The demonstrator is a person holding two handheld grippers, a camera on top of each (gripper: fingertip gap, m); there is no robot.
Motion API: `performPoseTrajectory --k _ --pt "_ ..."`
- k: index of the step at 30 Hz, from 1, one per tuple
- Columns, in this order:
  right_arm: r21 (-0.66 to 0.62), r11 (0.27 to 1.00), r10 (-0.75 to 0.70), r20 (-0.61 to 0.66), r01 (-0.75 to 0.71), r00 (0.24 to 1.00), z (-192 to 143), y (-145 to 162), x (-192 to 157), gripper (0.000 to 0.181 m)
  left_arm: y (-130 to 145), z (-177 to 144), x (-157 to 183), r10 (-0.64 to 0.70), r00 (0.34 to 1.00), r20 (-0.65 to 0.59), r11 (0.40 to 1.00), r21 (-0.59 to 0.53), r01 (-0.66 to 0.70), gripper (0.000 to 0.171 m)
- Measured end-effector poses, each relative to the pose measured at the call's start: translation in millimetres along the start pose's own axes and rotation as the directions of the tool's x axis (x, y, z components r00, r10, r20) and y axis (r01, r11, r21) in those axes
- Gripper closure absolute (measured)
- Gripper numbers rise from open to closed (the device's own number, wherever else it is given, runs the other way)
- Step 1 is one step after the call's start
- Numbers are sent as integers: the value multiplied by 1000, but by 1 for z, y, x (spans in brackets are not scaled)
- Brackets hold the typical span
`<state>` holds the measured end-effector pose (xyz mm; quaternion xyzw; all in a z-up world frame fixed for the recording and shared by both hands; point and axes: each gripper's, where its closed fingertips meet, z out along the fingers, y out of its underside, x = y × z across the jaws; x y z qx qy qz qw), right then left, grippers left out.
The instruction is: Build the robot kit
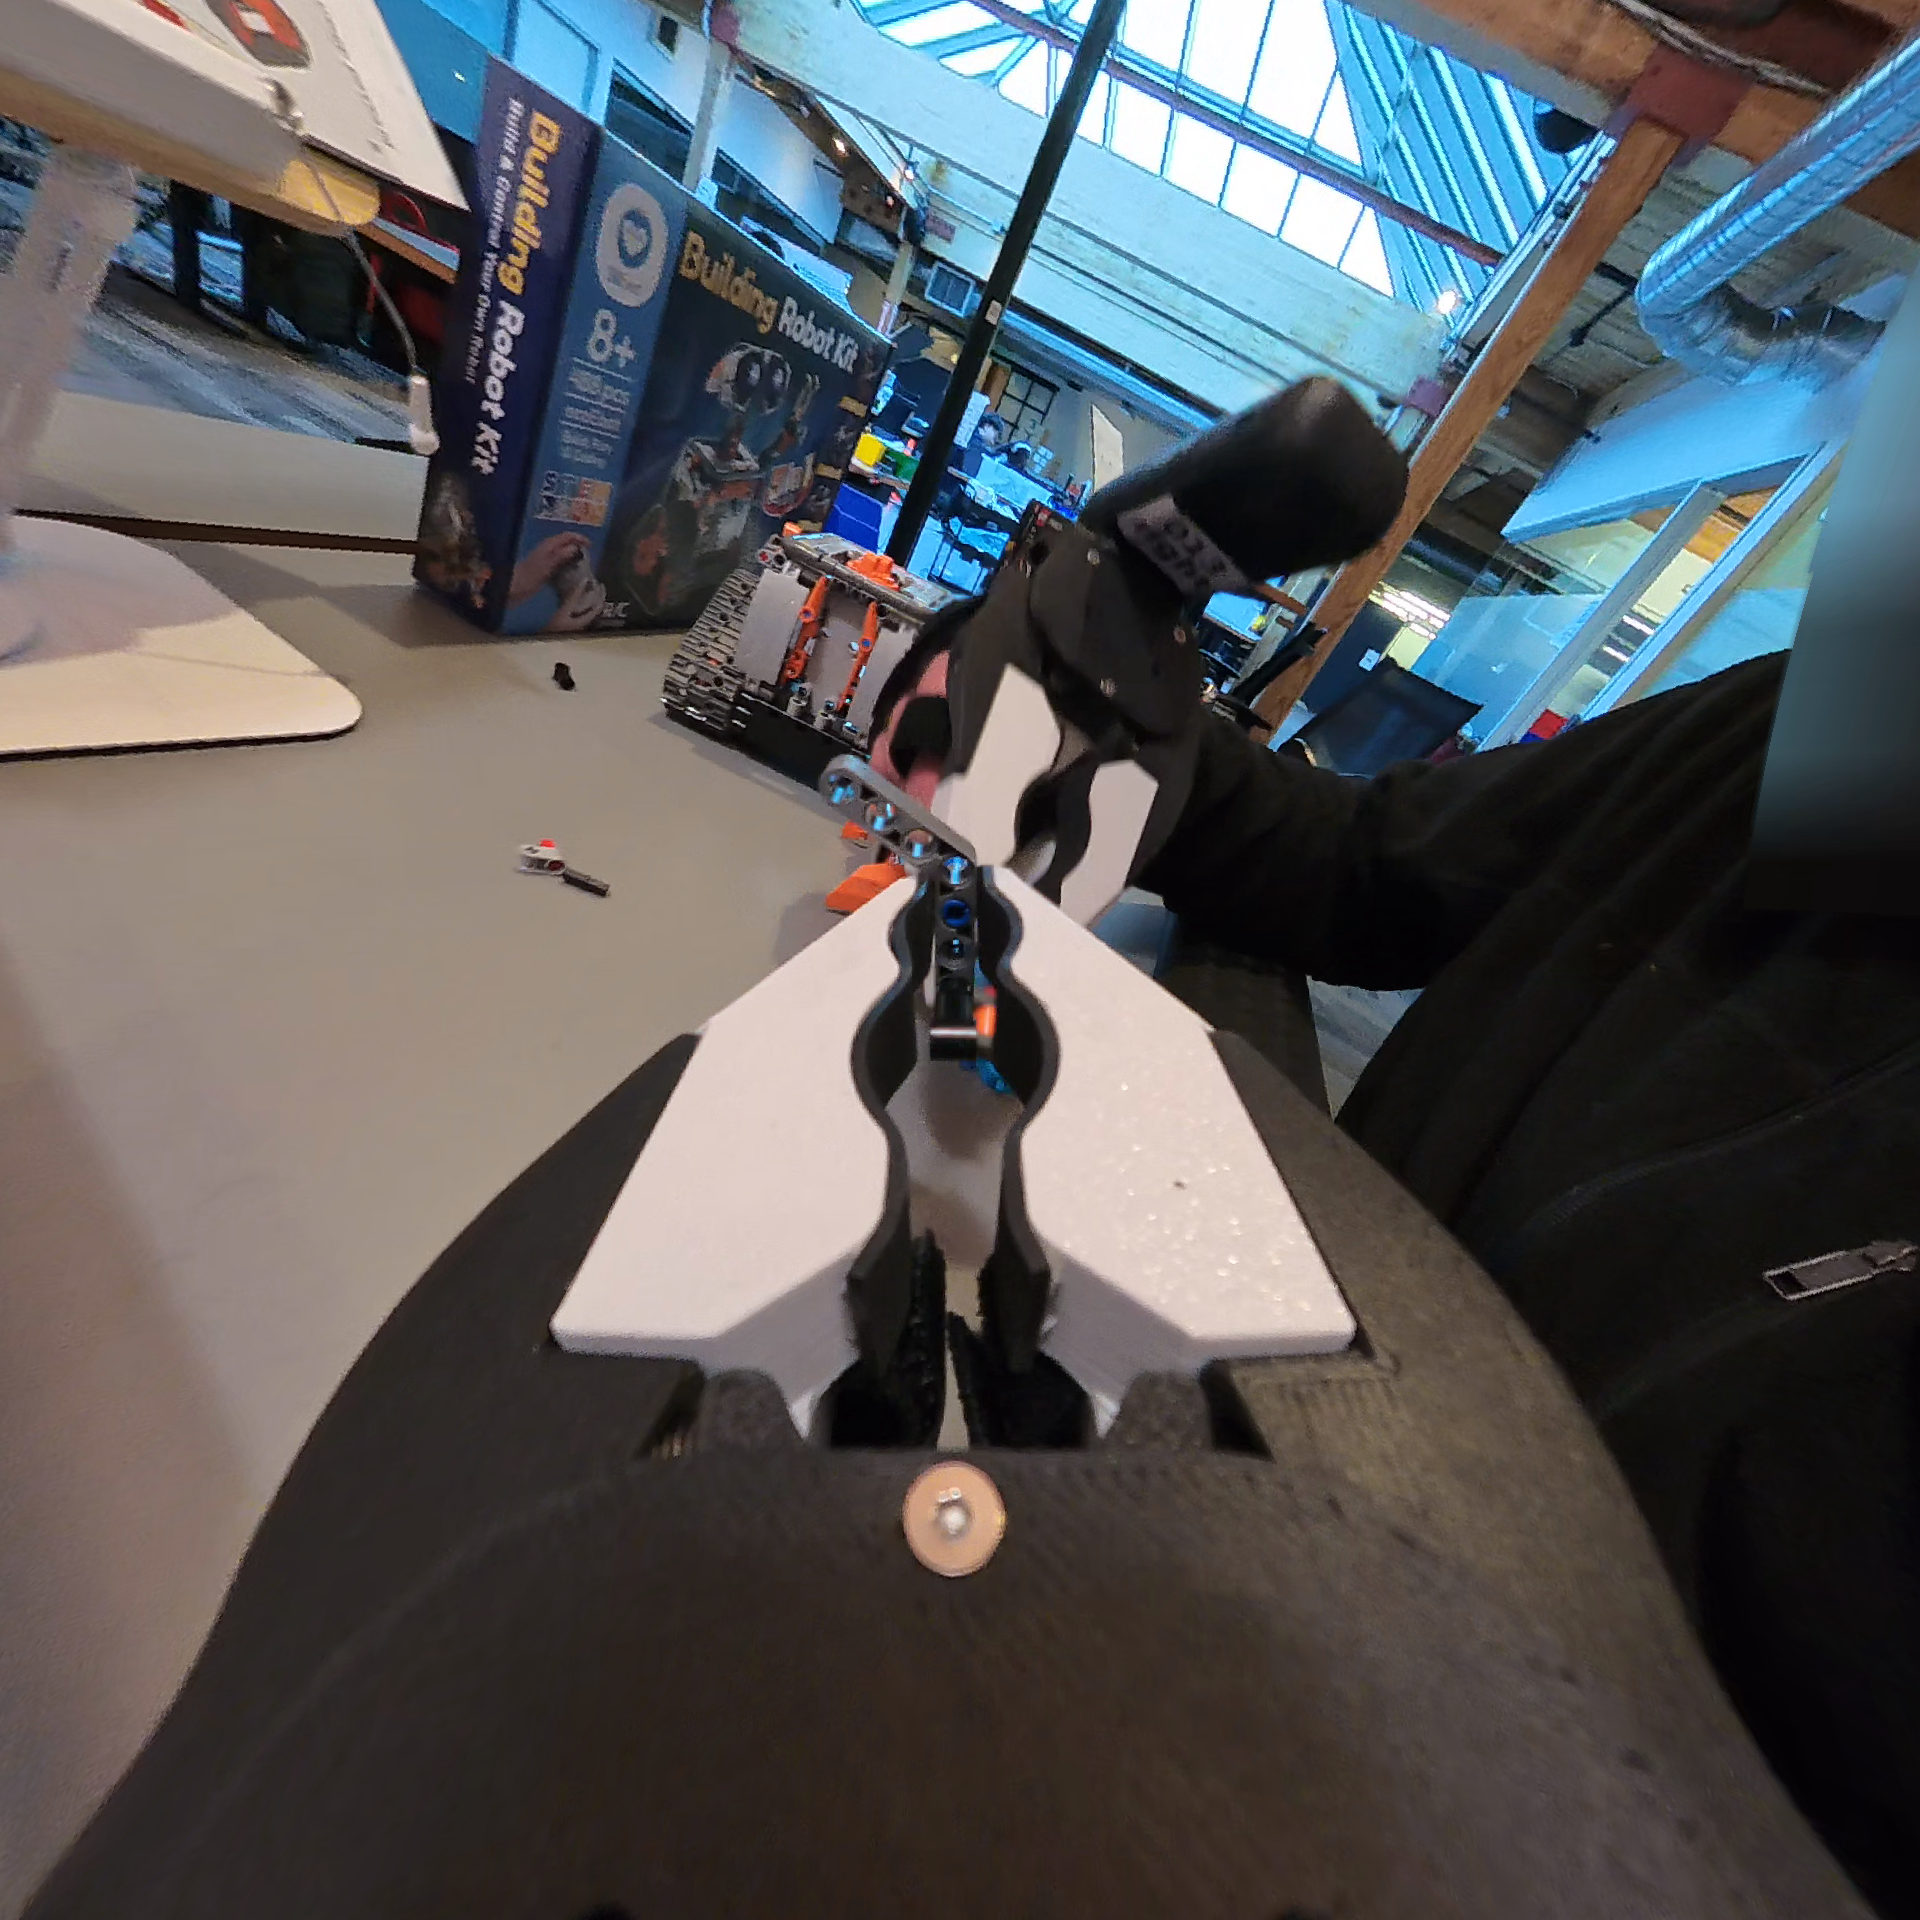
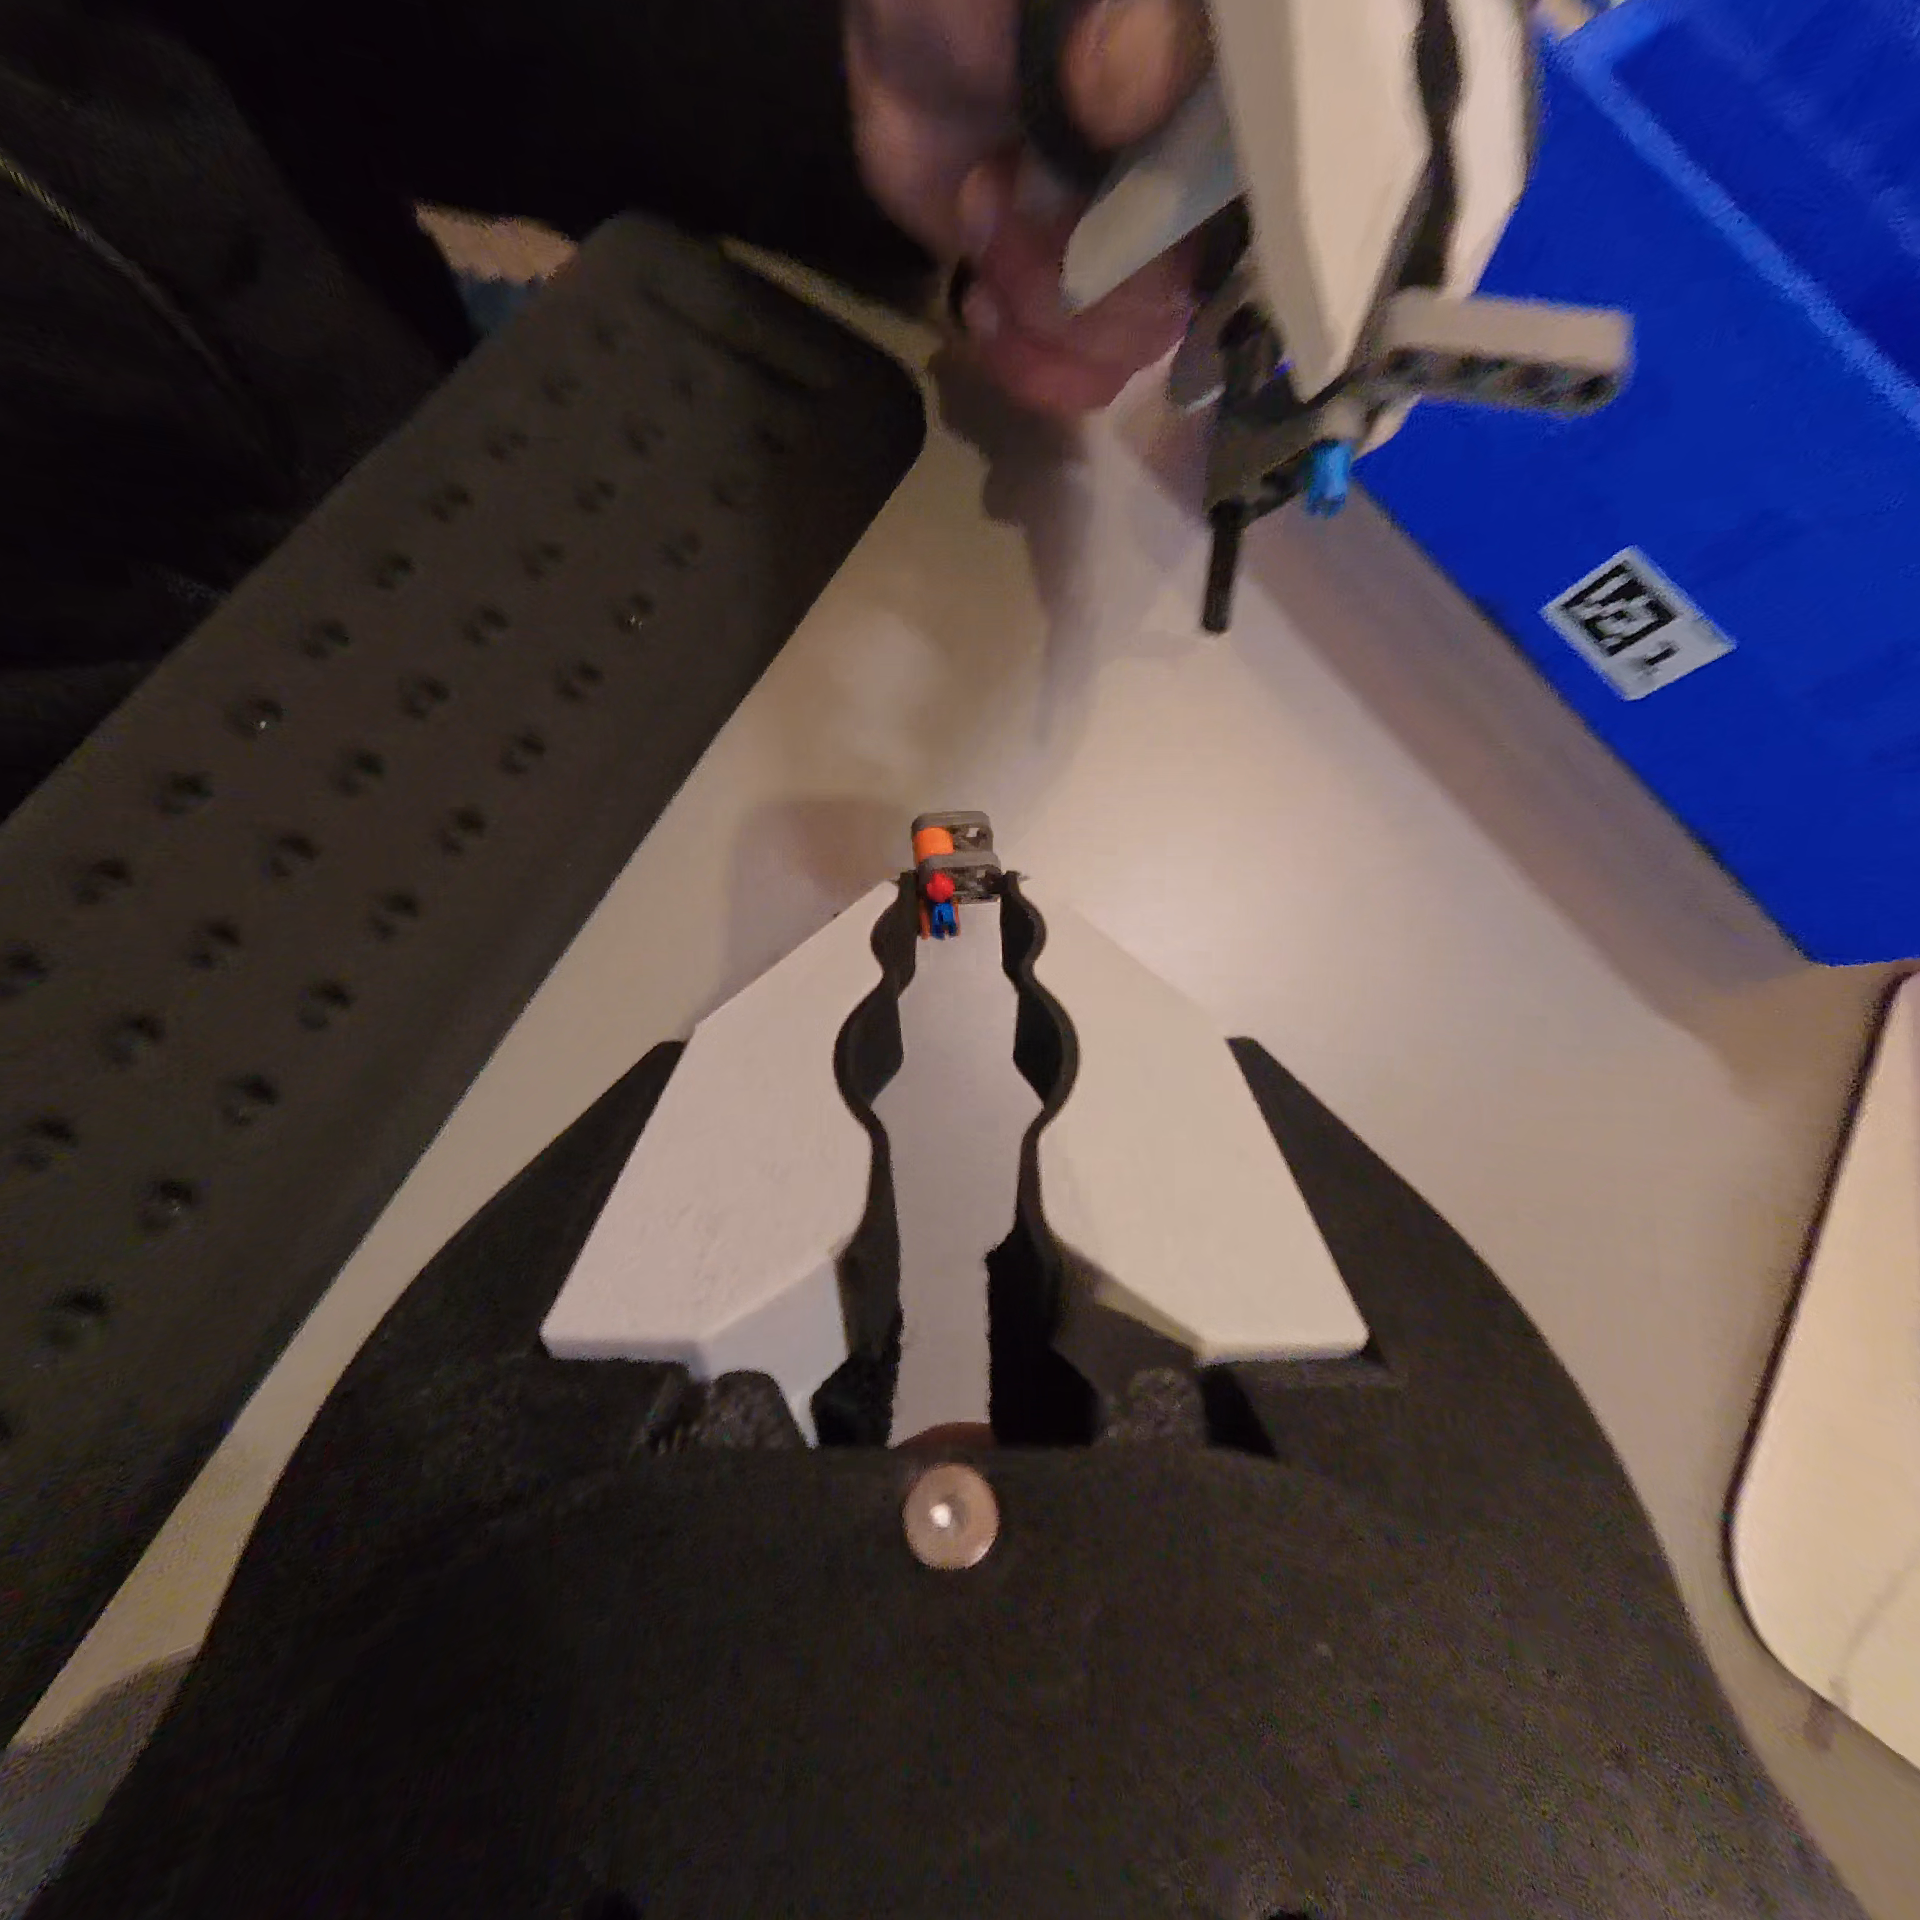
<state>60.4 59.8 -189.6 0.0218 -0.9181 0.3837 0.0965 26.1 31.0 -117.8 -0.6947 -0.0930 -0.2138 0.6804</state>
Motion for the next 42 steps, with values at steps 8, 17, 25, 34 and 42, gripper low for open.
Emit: performPoseTrajectory --k 8,17,25,34,42 --pt "-157 985 -66 74 77 995 24 8 -9 167 5 -17 -3 0 1000 6 1000 14 0 166" --pt "-335 938 -86 12 85 996 32 20 7 151 20 -21 -9 31 999 41 997 -71 -28 166" --pt "-228 906 330 -149 -357 932 13 12 -15 151 18 -27 -10 24 1000 15 998 -55 -24 166" --pt "-210 898 315 -308 -388 898 38 32 -17 168 16 -27 -7 29 1000 -10 998 -52 -29 166" --pt "-314 903 290 -59 -294 955 13 22 -20 172 15 -28 -6 37 999 -15 998 -46 -38 166"
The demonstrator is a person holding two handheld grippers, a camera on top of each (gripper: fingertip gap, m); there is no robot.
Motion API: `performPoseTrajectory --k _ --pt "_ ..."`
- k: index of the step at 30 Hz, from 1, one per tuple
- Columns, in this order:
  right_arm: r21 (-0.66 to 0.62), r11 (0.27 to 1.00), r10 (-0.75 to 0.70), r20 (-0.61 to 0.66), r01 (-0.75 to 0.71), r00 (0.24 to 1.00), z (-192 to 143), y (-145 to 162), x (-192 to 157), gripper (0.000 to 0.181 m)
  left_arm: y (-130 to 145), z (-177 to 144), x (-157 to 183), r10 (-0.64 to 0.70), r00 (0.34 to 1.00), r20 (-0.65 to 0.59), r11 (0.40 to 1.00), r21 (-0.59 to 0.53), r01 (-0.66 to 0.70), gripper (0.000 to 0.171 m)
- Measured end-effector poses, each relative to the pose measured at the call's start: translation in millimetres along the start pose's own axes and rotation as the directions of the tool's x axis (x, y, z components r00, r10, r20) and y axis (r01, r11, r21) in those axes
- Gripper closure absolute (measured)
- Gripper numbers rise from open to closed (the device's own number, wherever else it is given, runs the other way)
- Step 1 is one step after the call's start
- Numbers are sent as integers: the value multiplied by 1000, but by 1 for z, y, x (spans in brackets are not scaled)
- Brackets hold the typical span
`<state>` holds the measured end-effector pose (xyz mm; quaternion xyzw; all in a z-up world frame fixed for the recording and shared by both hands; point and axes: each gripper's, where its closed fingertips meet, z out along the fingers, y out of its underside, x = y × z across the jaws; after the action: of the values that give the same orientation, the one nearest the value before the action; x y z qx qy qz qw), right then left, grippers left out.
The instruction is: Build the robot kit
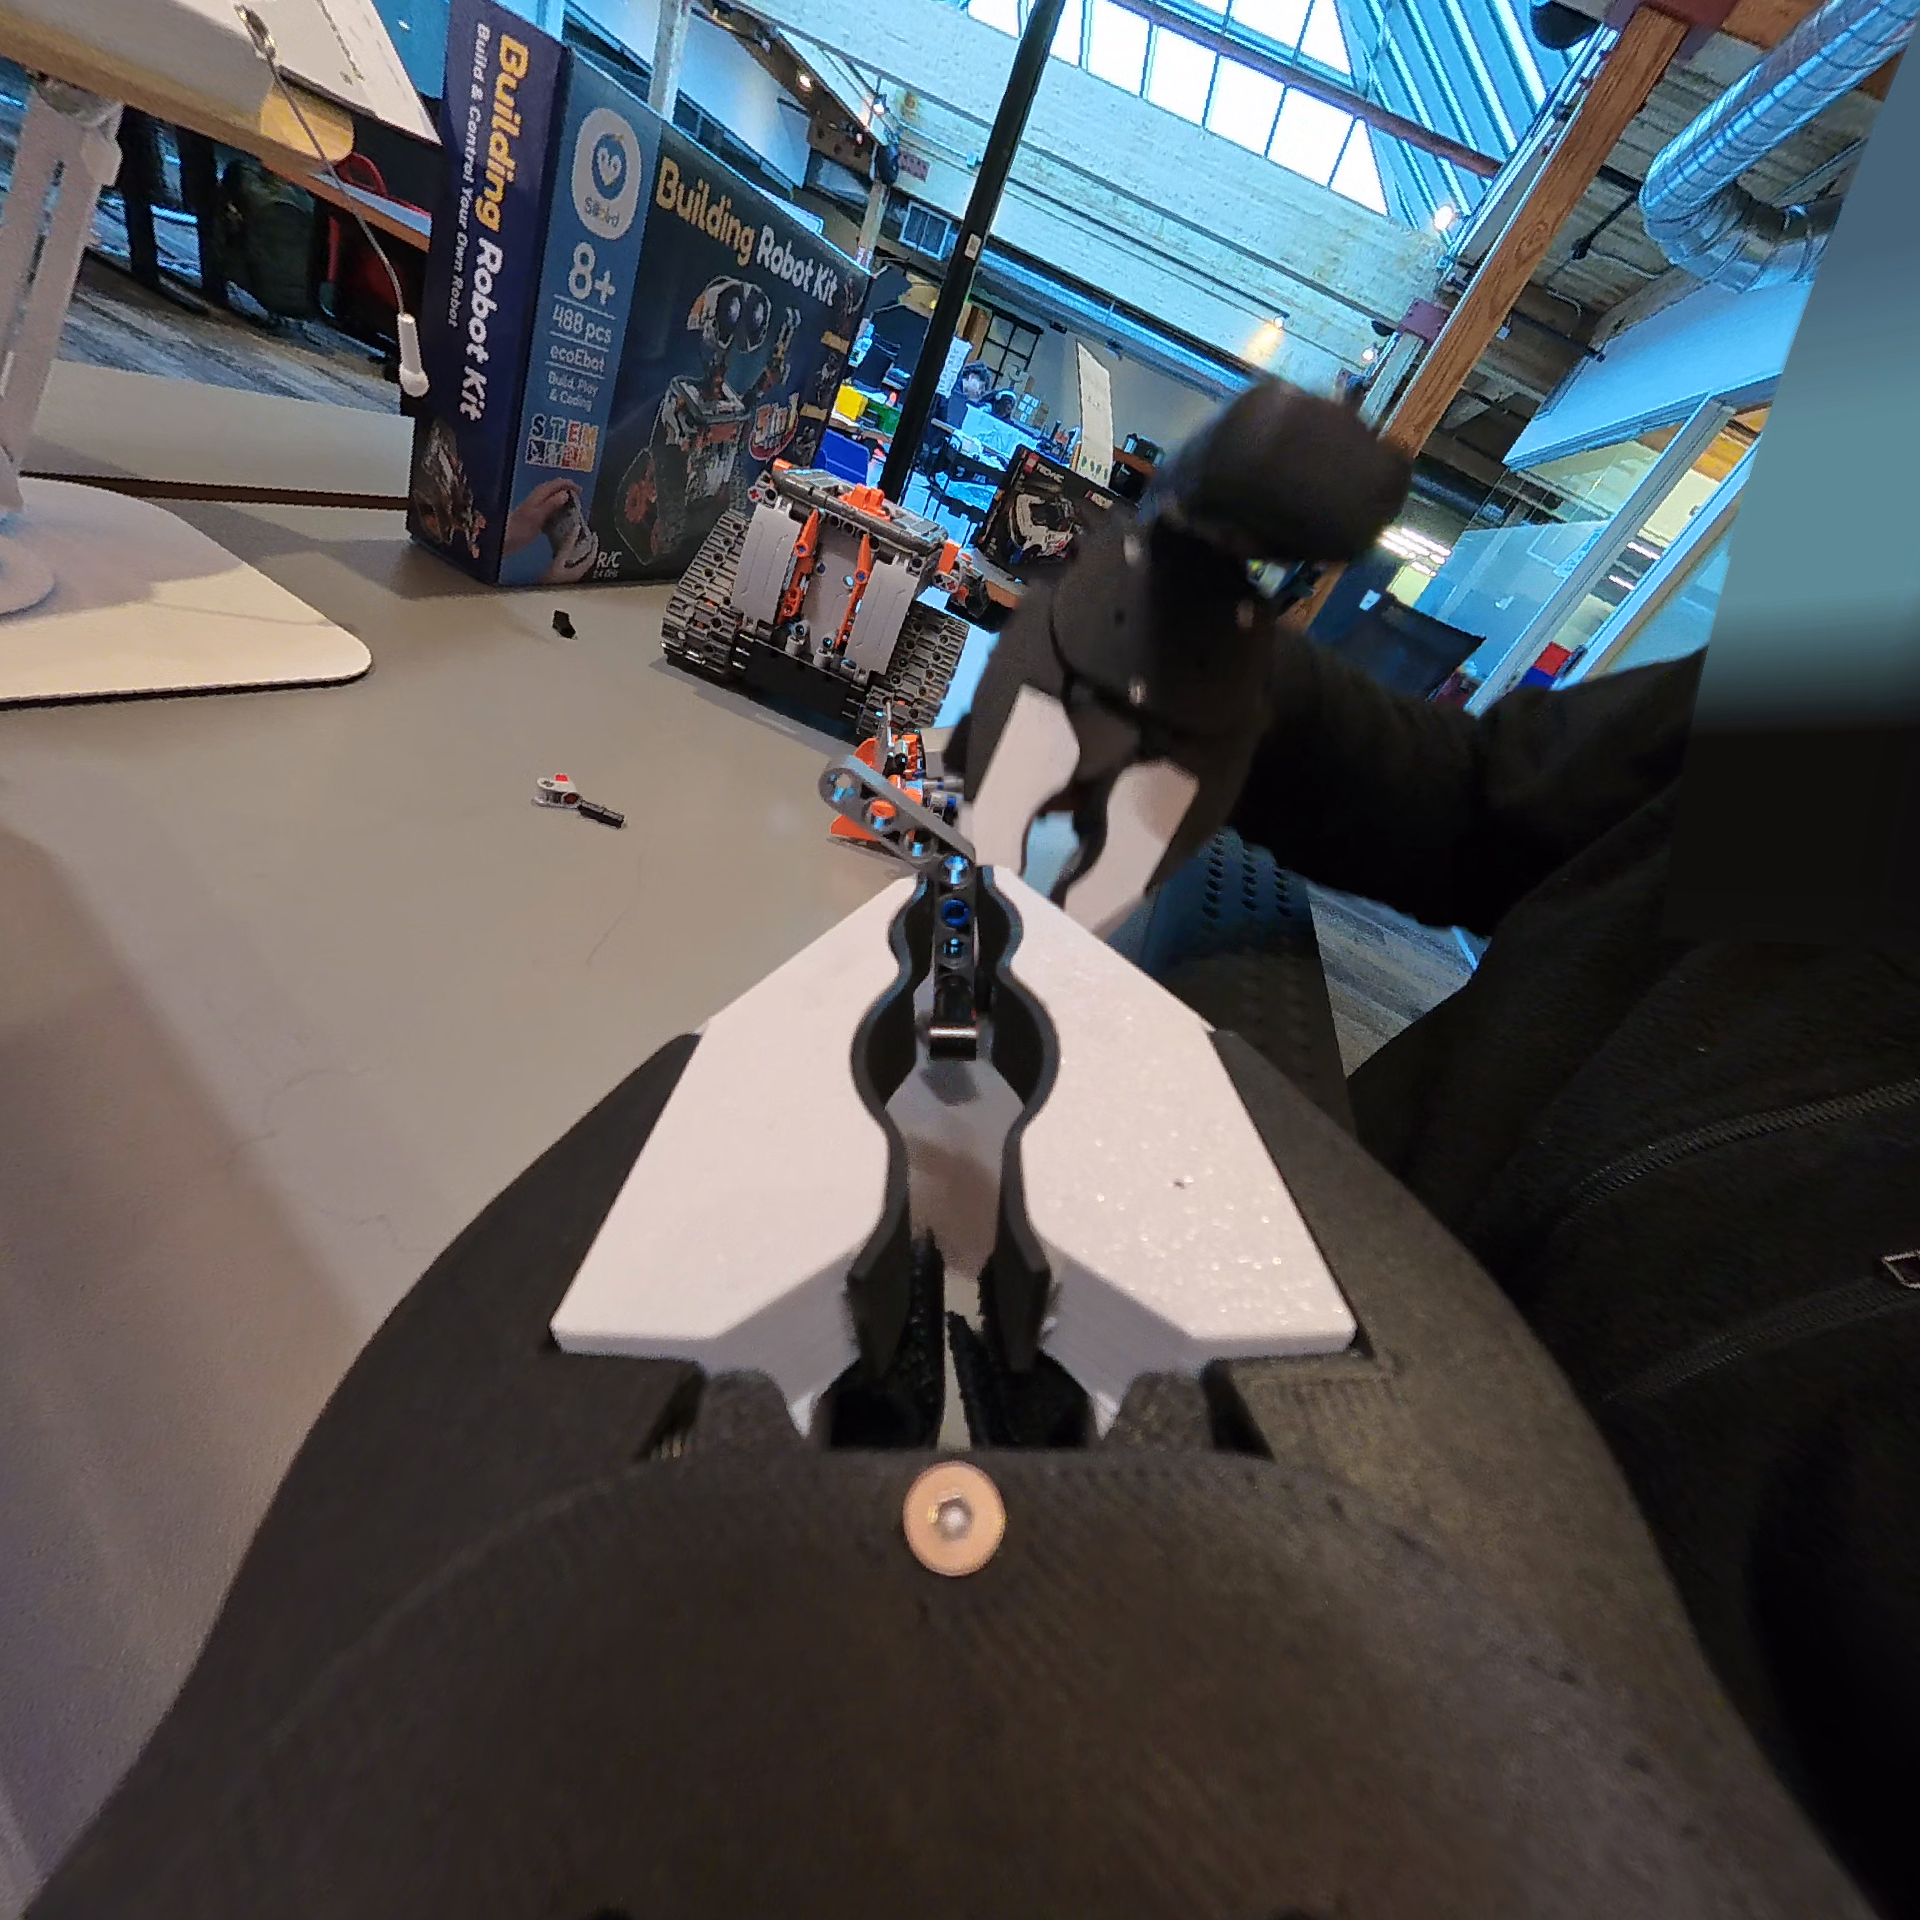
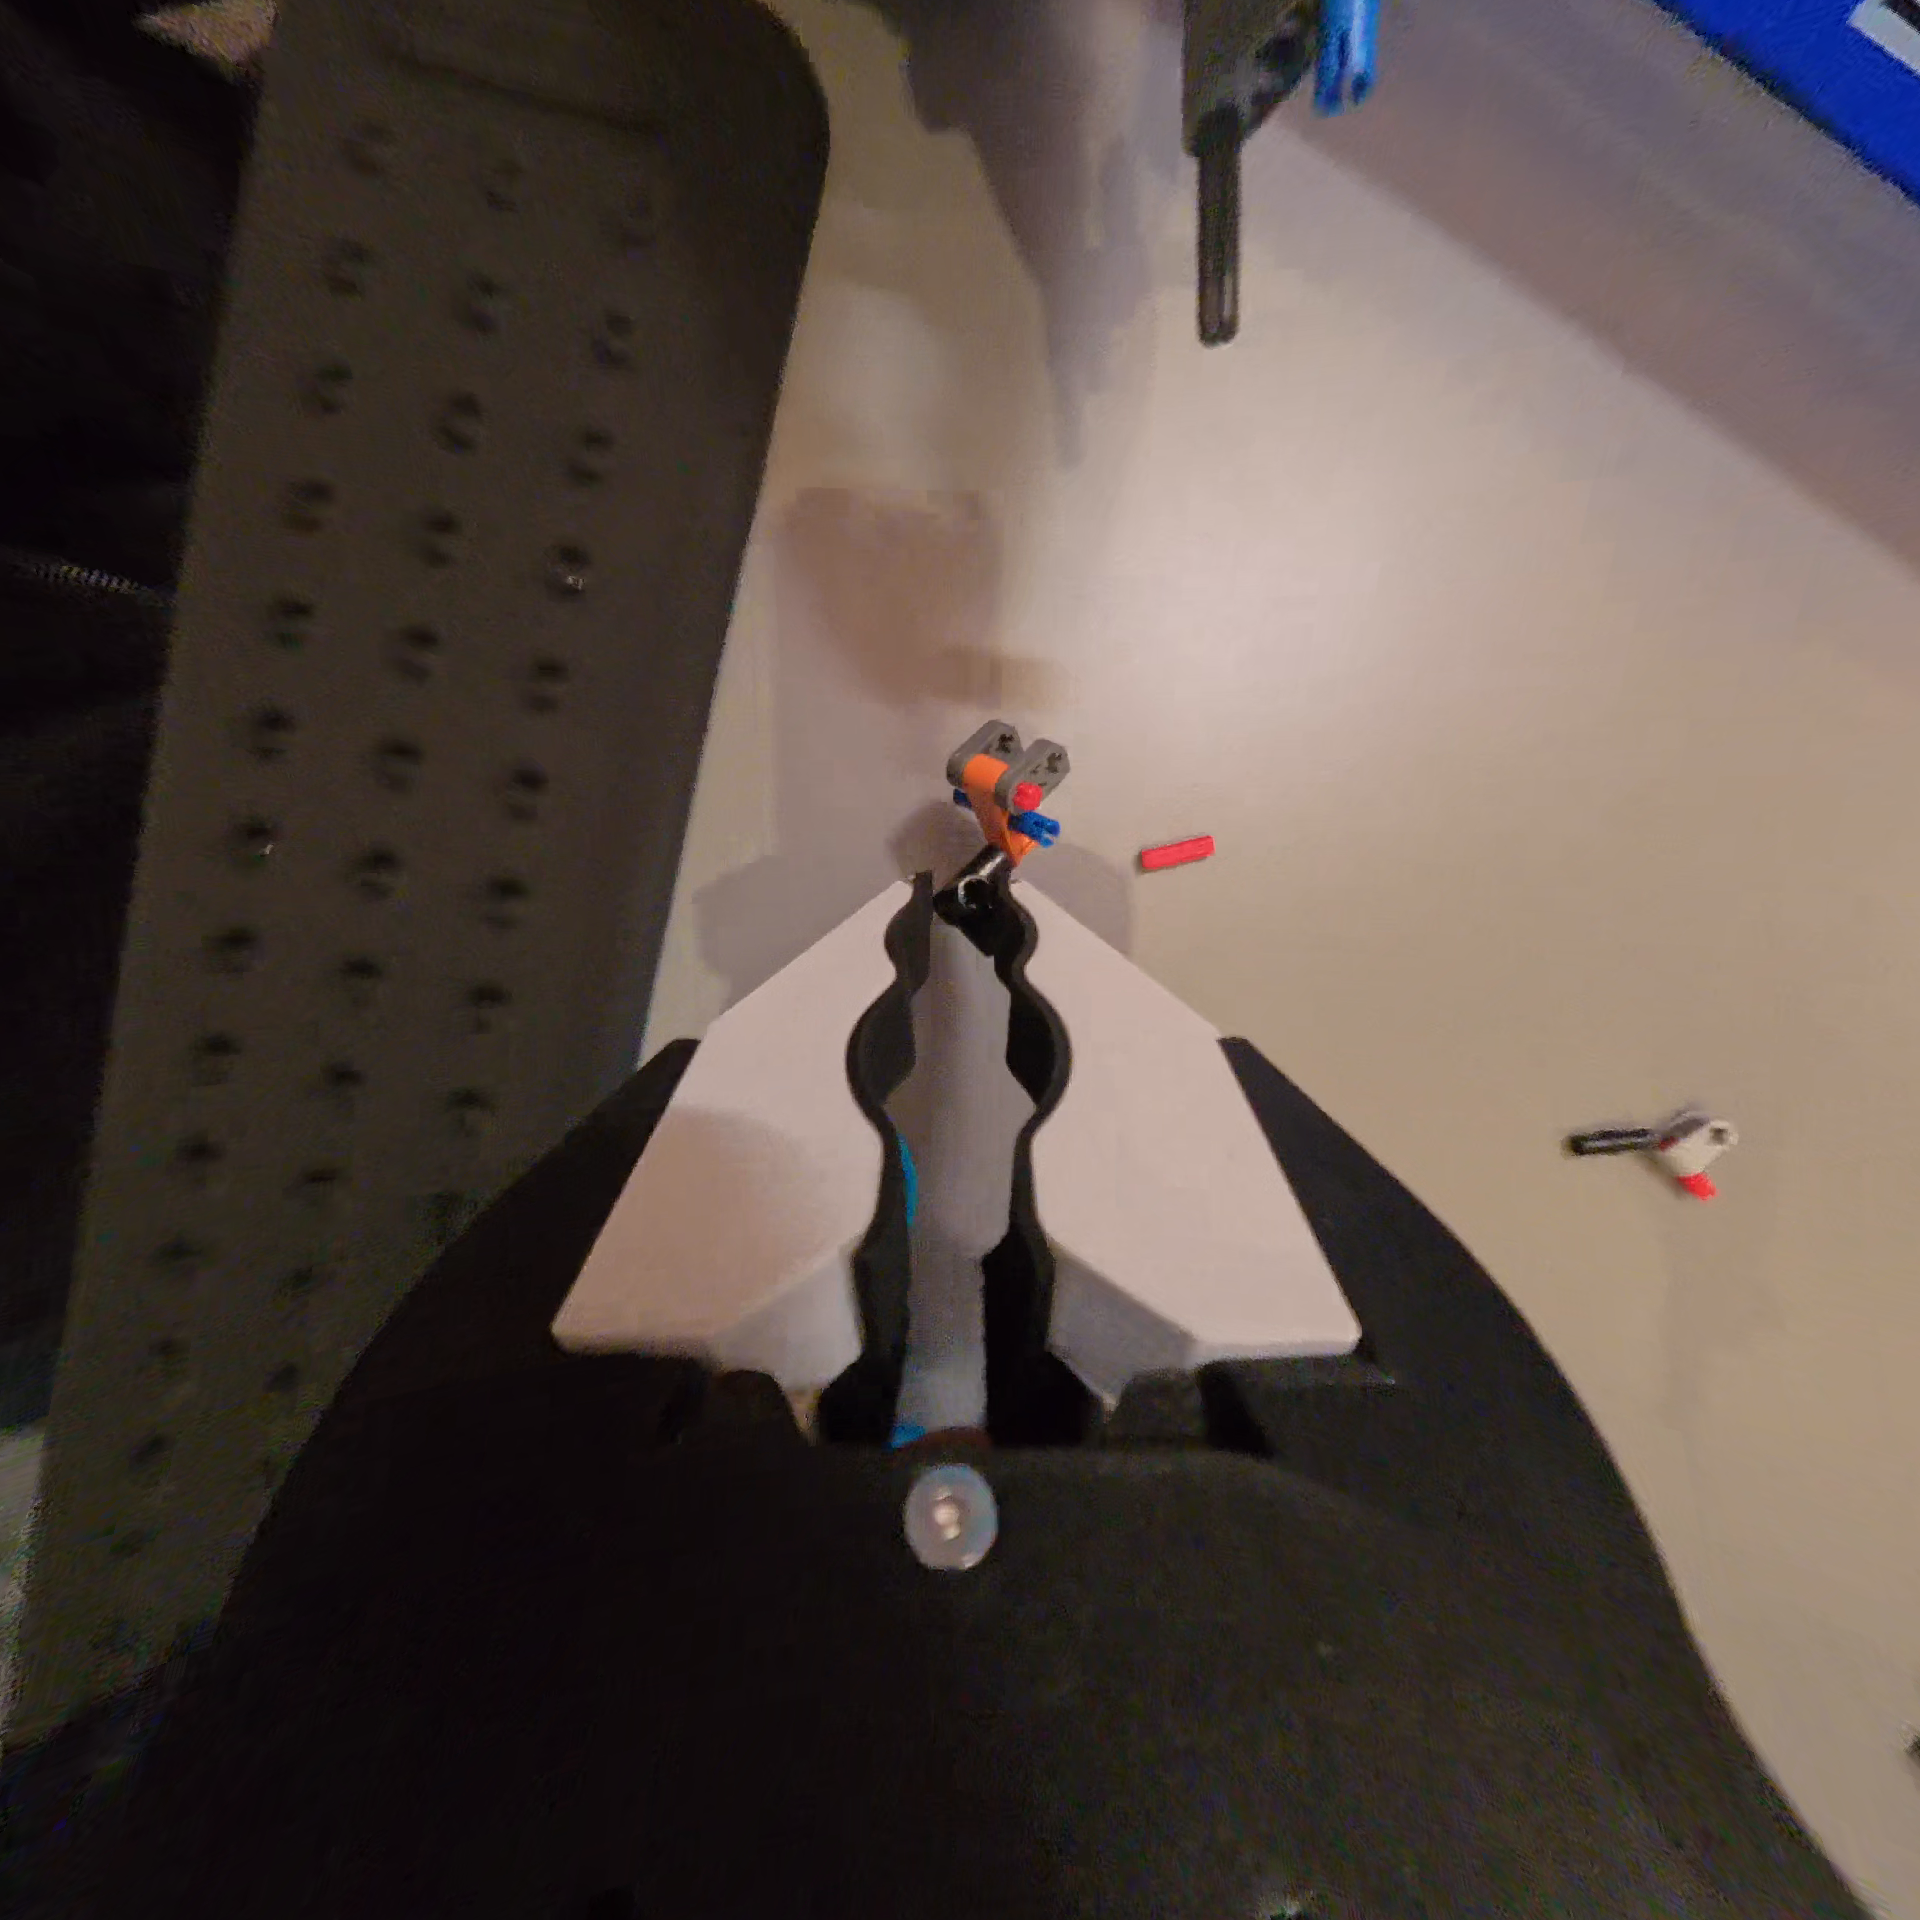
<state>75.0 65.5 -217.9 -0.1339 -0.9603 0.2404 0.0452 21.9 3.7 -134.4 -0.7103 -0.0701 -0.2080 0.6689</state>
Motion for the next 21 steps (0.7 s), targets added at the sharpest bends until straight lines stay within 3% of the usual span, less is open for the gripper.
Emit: performPoseTrajectory --k 5,10,12,14,17,21 --pt "-276 932 -139 332 237 933 -25 22 -11 172 0 3 2 7 1000 -6 1000 -2 -7 165" --pt "-431 762 -217 531 482 819 -14 34 -6 171 4 3 2 7 1000 3 1000 -16 -7 165" --pt "-452 721 -255 533 525 807 -6 30 2 169 6 2 0 4 1000 11 1000 -19 -4 165" --pt "-446 733 -274 497 514 823 -2 19 10 157 5 0 -1 1 1000 14 1000 -14 -1 166" --pt "-390 815 -290 366 429 884 -7 0 28 150 3 -2 -1 -1 1000 9 1000 -7 1 165" --pt "-346 921 -133 149 178 980 -30 5 42 152 3 0 1 7 1000 -4 1000 -17 -7 165"
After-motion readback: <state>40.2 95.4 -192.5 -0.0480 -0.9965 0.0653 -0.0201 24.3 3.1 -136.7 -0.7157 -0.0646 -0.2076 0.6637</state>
